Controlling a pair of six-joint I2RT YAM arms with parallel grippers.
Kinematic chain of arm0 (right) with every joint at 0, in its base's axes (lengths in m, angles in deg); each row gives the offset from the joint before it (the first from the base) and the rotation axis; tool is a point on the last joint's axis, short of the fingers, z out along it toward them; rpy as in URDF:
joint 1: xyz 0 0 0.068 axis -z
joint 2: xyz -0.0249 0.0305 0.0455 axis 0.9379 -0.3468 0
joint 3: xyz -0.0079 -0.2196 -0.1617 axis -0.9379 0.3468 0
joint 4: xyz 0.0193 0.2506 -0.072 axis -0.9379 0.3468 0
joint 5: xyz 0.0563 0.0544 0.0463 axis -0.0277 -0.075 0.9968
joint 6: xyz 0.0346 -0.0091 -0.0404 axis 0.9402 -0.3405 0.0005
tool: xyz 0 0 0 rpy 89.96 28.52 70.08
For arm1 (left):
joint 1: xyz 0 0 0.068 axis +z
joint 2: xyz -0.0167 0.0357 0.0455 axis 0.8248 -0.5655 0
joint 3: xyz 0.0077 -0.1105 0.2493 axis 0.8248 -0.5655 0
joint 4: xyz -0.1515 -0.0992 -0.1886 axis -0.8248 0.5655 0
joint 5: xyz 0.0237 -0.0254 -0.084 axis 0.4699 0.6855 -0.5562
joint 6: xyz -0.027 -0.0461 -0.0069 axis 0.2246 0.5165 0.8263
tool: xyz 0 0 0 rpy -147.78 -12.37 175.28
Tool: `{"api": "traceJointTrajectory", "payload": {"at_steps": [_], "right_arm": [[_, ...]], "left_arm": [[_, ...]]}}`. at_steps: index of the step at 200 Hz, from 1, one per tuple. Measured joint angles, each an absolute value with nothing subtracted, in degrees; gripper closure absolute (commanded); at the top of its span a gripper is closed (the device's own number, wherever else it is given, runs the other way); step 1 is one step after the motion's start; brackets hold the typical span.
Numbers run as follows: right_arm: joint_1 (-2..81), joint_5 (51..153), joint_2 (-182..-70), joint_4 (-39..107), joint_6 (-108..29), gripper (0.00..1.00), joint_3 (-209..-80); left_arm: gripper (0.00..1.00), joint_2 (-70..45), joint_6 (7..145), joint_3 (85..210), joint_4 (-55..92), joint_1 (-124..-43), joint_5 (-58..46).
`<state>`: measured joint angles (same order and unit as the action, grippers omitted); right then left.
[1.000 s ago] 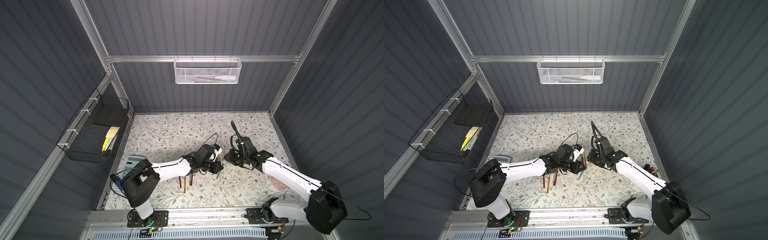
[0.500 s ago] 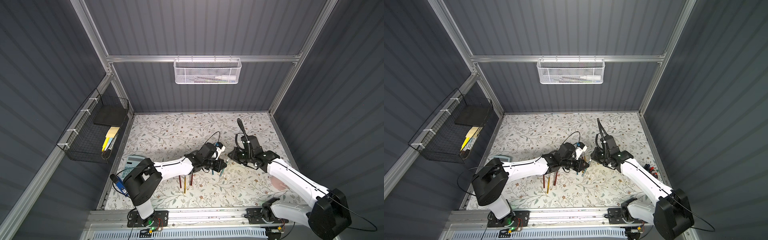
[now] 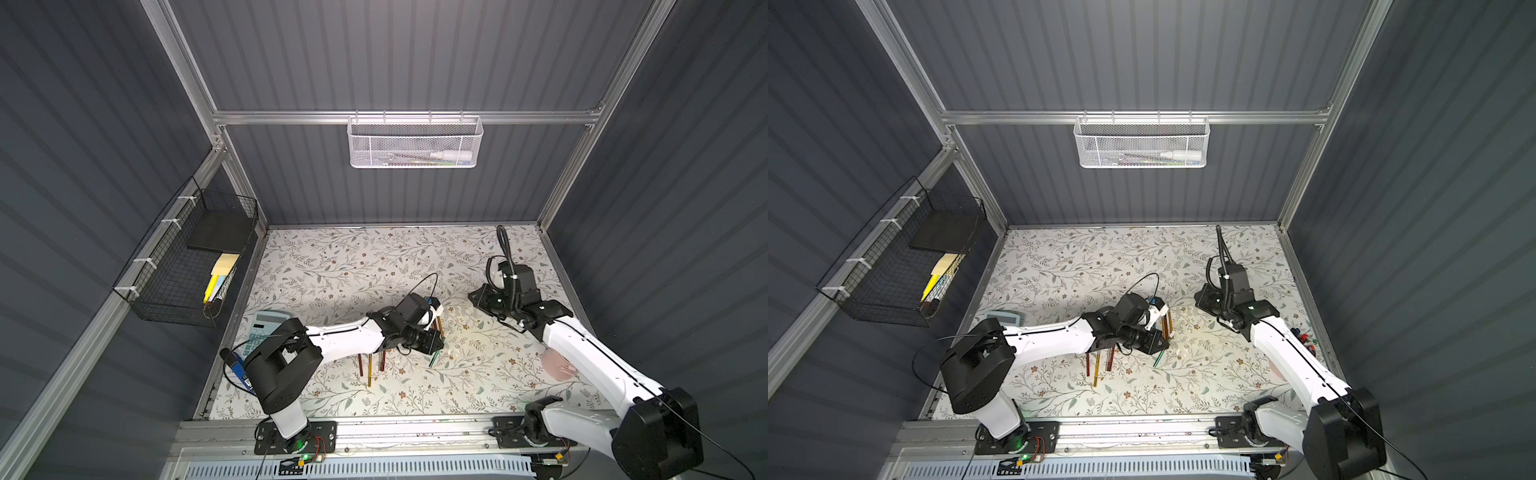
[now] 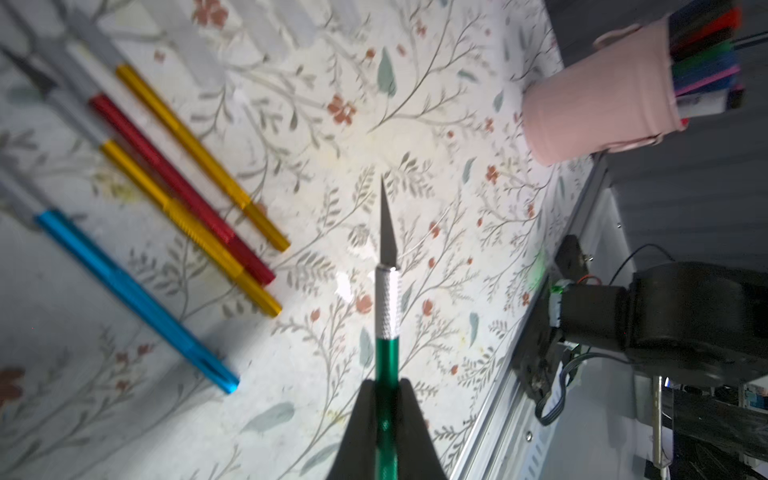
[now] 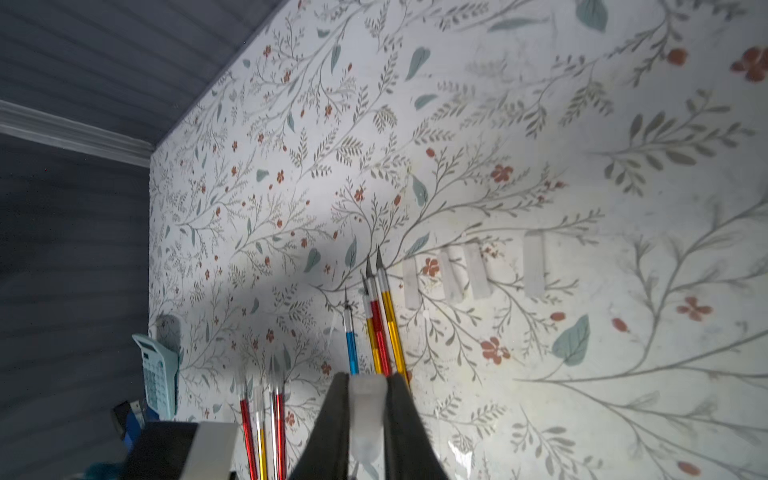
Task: Remove protective caps from carving knives
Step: Remove the protective sleeve from the carving knife, then place the protective sleeve at the center of the board.
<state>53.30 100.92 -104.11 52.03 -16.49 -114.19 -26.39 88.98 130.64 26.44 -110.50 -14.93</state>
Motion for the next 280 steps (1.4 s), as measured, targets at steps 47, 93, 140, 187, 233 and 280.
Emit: {"api": "traceJointTrajectory", "payload": {"at_steps": [47, 93, 140, 187, 233, 280], "right_arm": [[53.74, 100.97, -104.24, 49.41, -17.13, 0.98, -114.19], [54.66, 100.97, -104.24, 50.0, -19.36, 0.95, -114.19], [55.82, 101.3, -104.22, 54.24, -23.36, 0.95, -114.19], [56.62, 100.25, -104.94, 57.48, -25.5, 0.95, -114.23], [58.68, 99.02, -109.85, 59.2, -26.44, 0.94, -114.26], [61.56, 97.05, -115.67, 61.3, -27.2, 0.94, -114.67]], "left_arm": [[0.97, -26.39, 89.0, 130.1, 29.92, -110.5, -15.34], [0.97, -25.86, 89.2, 130.1, 30.7, -110.5, -14.73], [0.97, -22.45, 90.27, 130.1, 30.62, -110.5, -11.8], [0.97, -21.77, 93.29, 129.75, 27.95, -110.13, -8.57], [0.96, -18.34, 95.14, 127.78, 26.94, -108.32, -6.14], [0.96, -15.81, 95.49, 126.77, 26.7, -106.42, -4.66]]}}
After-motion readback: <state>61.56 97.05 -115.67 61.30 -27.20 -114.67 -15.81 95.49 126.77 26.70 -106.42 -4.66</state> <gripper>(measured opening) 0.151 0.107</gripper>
